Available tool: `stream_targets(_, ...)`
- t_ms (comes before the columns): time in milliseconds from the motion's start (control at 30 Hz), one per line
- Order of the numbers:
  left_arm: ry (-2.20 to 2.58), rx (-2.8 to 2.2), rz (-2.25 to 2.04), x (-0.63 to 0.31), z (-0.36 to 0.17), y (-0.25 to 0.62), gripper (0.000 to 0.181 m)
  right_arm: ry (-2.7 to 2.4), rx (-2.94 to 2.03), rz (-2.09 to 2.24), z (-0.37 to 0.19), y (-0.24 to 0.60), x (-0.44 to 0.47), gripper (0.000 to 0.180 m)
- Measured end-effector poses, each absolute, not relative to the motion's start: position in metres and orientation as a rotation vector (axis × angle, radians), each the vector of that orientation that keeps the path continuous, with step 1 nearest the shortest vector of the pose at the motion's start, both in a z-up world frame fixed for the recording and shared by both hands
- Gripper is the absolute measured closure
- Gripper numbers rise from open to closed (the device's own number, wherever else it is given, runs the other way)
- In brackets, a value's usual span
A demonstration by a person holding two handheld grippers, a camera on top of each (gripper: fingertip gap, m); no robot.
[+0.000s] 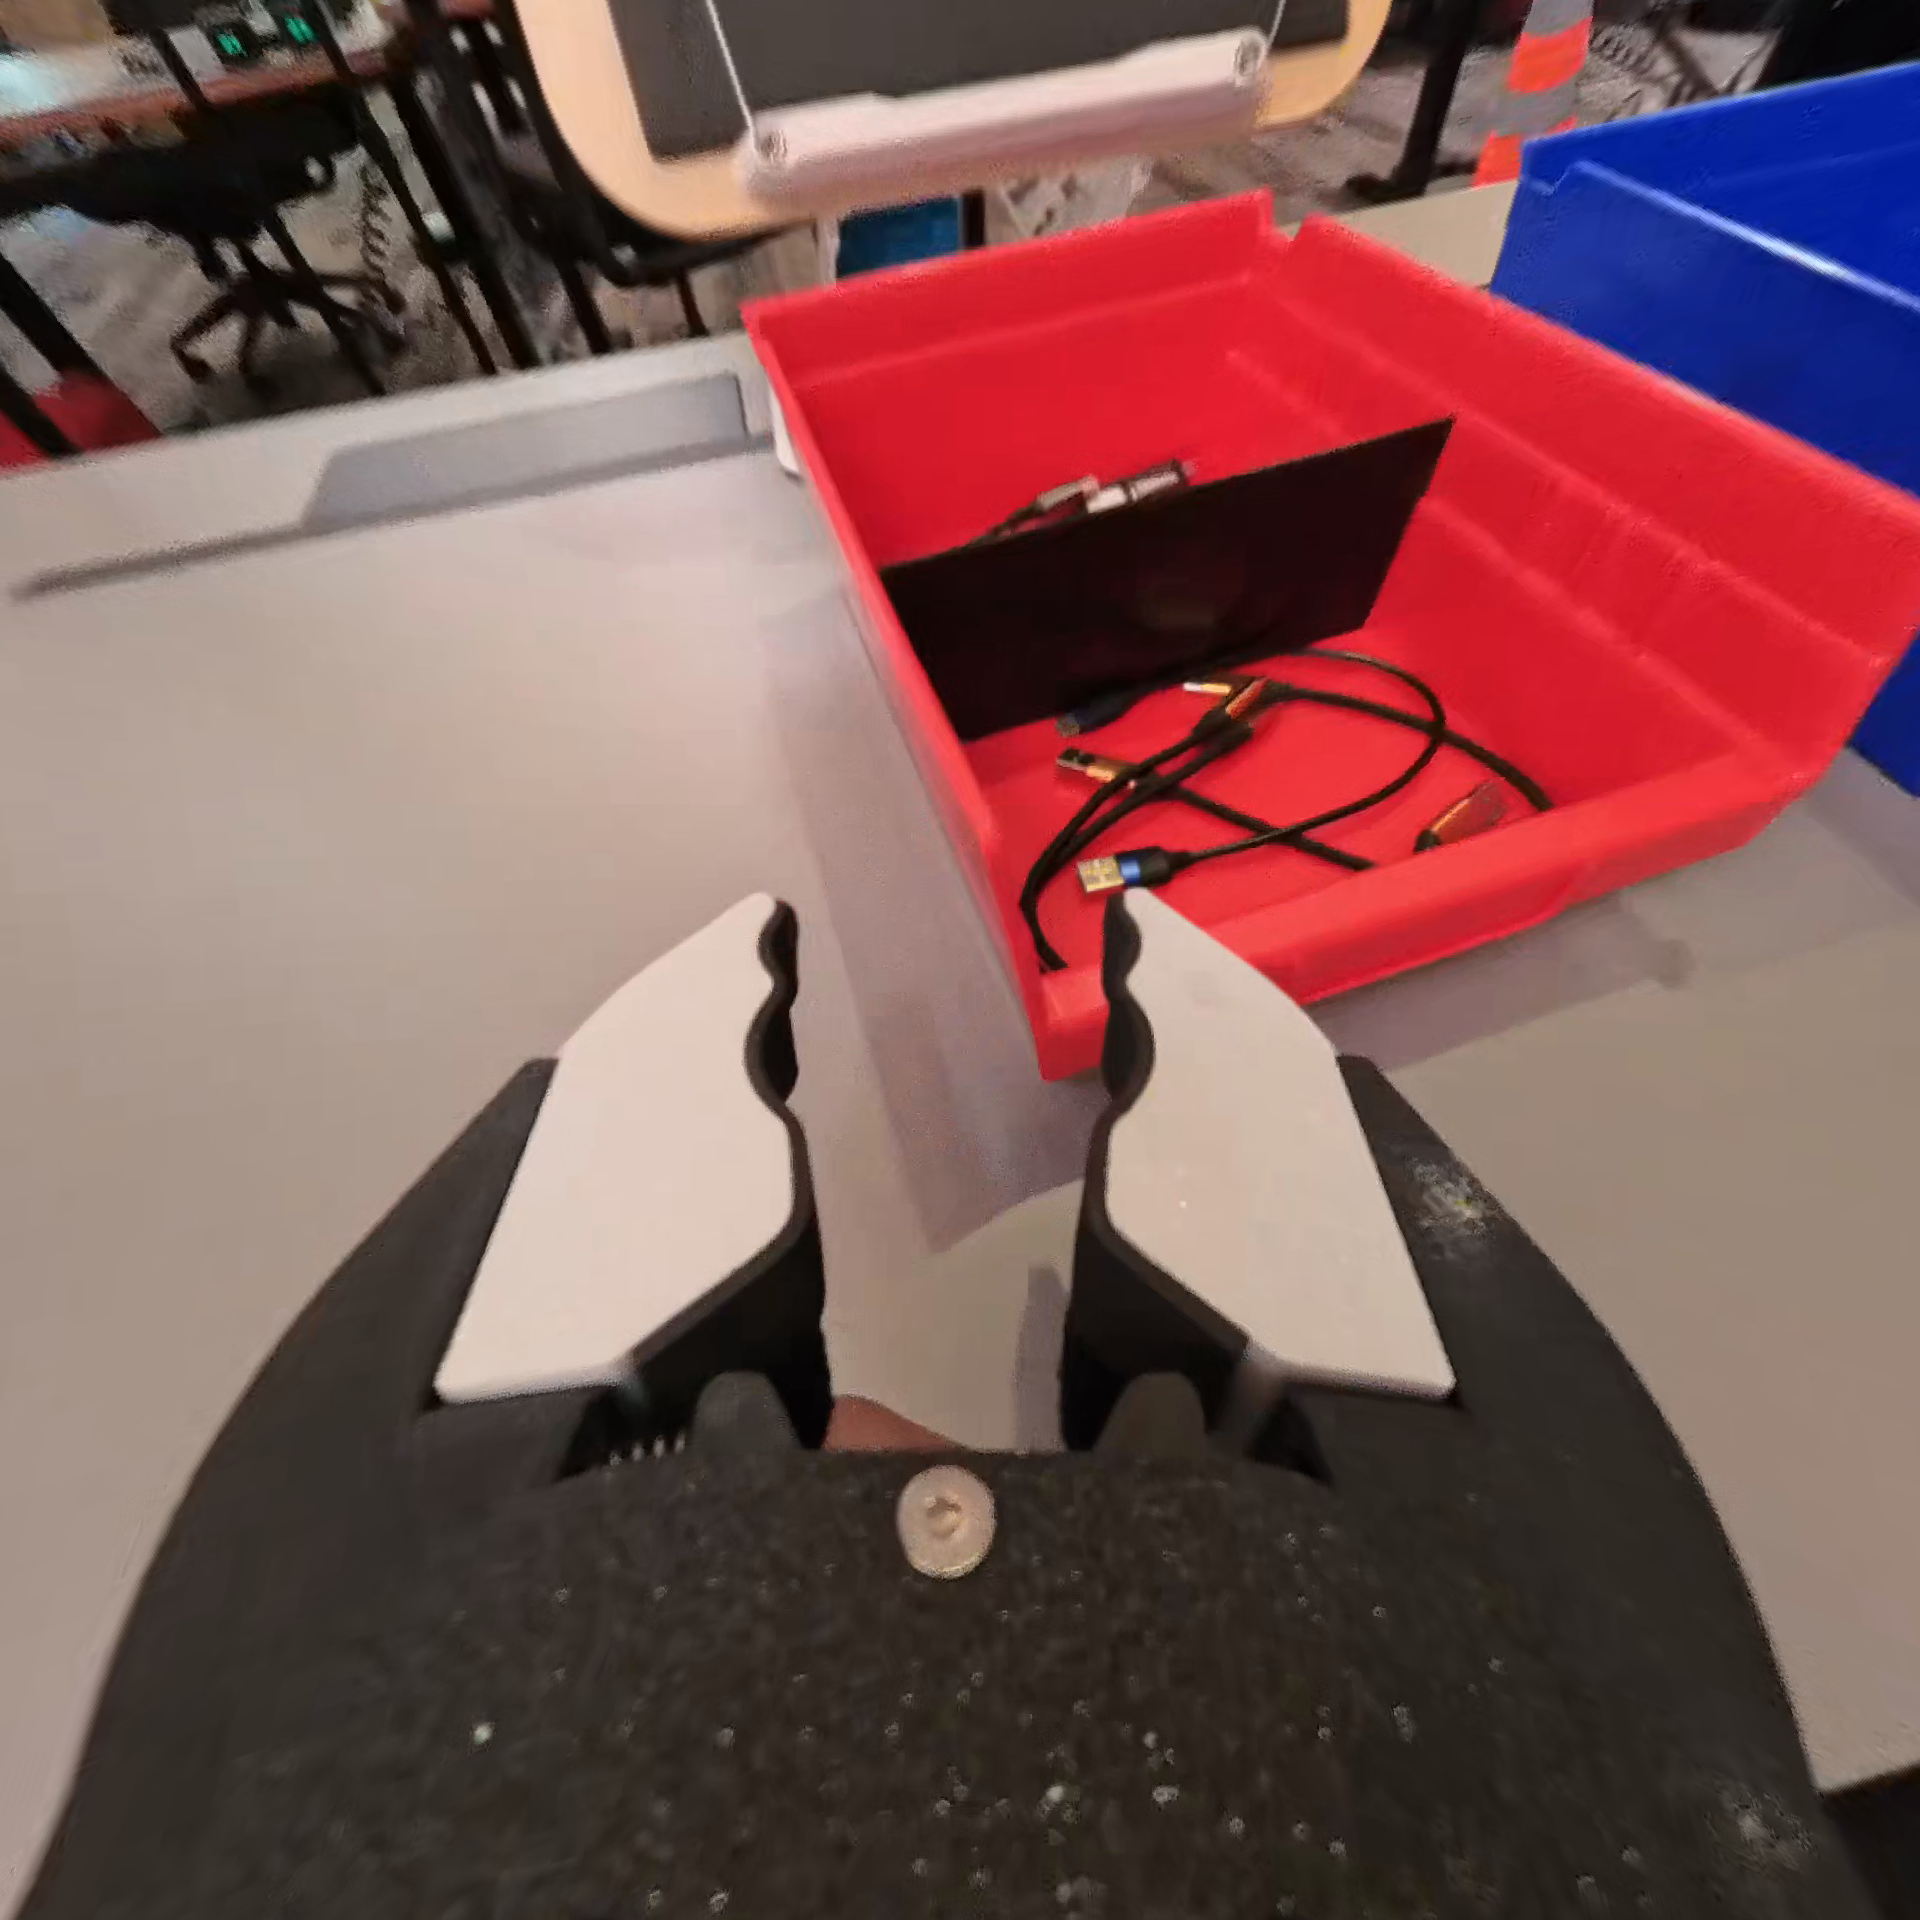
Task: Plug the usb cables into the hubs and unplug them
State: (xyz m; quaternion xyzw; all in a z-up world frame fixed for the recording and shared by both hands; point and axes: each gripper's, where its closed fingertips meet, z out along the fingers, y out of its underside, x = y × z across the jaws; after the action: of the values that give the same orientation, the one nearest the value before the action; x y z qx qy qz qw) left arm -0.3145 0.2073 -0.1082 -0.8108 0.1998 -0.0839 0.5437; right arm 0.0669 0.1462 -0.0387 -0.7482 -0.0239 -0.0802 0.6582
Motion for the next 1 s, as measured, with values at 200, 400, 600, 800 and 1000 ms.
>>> stream_targets(200, 0.51, -1.941, -0.306, -0.295, -0.125, 0.226, 0.13, -0.105, -1.868, 0.176, -0.099, 0.184, -0.087, 0.13)
stream_targets(400, 0.553, -1.967, -0.259, -0.289, -0.141, 0.241, 0.166, -0.027, -2.024, -0.023, -0.141, 0.222, -0.105, 0.156)
stream_targets(600, 0.508, -1.986, -0.199, -0.307, -0.139, 0.254, 0.173, 0.087, -2.045, -0.108, -0.146, 0.227, -0.119, 0.176)
stream_targets(800, 0.463, -1.937, -0.122, -0.371, -0.113, 0.27, 0.177, -0.009, -1.966, -0.125, -0.125, 0.244, -0.183, 0.178)
stream_targets(1000, 0.387, -1.935, -0.089, -0.486, -0.105, 0.285, 0.177, -0.156, -1.965, -0.044, -0.115, 0.27, -0.3, 0.176)
